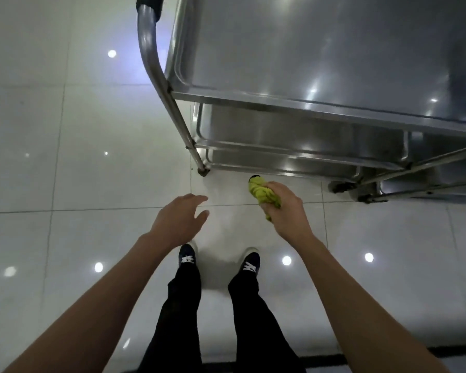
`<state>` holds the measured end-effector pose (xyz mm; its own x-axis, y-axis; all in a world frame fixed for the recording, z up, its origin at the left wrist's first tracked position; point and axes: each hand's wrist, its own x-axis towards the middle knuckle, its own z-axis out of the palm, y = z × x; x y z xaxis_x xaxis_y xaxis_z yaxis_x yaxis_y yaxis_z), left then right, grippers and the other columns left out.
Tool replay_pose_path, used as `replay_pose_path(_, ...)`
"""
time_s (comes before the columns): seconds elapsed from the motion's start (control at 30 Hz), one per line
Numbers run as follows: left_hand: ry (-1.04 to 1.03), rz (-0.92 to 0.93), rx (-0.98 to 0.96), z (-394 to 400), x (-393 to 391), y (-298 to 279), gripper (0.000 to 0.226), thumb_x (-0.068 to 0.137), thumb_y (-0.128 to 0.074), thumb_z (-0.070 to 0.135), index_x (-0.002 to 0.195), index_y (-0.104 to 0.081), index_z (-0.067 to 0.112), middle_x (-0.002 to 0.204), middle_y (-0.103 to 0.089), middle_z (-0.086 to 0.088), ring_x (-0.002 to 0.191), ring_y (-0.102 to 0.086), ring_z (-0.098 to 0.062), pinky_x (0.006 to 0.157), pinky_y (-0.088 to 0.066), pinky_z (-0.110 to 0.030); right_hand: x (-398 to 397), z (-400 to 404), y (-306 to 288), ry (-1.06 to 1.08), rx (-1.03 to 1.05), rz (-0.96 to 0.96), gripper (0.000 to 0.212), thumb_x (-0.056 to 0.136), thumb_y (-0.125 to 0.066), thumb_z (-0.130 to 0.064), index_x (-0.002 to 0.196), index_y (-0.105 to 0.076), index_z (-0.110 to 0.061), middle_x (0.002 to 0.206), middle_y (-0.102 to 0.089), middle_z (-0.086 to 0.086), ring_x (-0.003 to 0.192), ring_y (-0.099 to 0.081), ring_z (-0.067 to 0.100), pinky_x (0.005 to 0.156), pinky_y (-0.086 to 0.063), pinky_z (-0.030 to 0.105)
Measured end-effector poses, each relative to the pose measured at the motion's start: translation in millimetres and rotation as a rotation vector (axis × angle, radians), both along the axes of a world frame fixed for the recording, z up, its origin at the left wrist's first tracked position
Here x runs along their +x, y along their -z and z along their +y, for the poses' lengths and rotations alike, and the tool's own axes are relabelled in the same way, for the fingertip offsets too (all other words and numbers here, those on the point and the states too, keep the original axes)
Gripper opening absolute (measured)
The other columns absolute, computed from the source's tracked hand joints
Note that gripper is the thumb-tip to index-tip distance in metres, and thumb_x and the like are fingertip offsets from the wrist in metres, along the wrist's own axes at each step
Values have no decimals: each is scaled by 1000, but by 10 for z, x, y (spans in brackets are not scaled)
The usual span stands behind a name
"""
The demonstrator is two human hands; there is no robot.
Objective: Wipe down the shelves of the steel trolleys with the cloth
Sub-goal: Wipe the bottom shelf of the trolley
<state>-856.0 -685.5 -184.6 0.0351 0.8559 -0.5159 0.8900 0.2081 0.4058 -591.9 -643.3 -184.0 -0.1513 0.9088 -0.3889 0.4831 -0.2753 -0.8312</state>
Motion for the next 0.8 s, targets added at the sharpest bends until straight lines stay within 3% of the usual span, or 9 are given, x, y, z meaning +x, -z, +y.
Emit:
replay_pose_path(0.17,7,25,50,259,197,342,47,101,-50,41,146,-46,28,145,-53,3,131,-48,-20,100,-43,-41,-3,321,422,22,46,59,42,90,-68,-11,119,-62,-41,112,-60,-16,87,-64,7,56,-52,16)
replay_pose_path(0.37,55,91,135,768,162,919,50,99,-53,37,147,-45,25,147,-51,2,133,-45,-24,101,-42,-45,-66,698,1040,-78,155,5,43,91,-66,-7,129,-63,-28,128,-58,-10,98,-61,9,61,-56,20)
replay_pose_path(0.5,68,149,205,1036,30,1396,47,96,-54,37,140,-50,24,144,-52,2,133,-45,-26,102,-42,-48,-230,1007,1437,-80,283,-1,39,93,-65,-8,129,-65,-23,129,-60,-15,98,-60,-6,84,-53,16)
replay_pose_path(0.57,73,178,232,1140,-39,1605,47,95,-54,38,140,-51,23,145,-52,0,135,-44,-25,106,-40,-48,-332,1166,1616,-50,275,21,39,93,-63,-5,129,-65,-21,130,-62,-9,102,-62,2,93,-54,29)
replay_pose_path(0.63,62,171,261,1241,-95,1783,49,95,-55,37,142,-51,22,146,-51,-2,137,-42,-26,108,-39,-50,-439,1336,1764,-22,316,-4,35,93,-63,-7,126,-66,-19,127,-62,-6,104,-64,13,92,-56,40)
replay_pose_path(0.73,69,156,321,1416,-158,1985,51,94,-57,34,144,-49,23,146,-49,-2,137,-41,-27,106,-41,-49,-583,1590,1907,-6,468,-54,31,92,-64,-9,122,-67,-17,120,-60,-6,97,-64,17,80,-57,42)
replay_pose_path(0.8,93,142,353,1541,-179,2097,52,94,-58,33,144,-47,25,146,-48,-1,138,-39,-27,104,-41,-48,-653,1731,2027,-33,580,-114,33,92,-61,-8,124,-66,-14,125,-60,2,108,-61,22,92,-54,41)
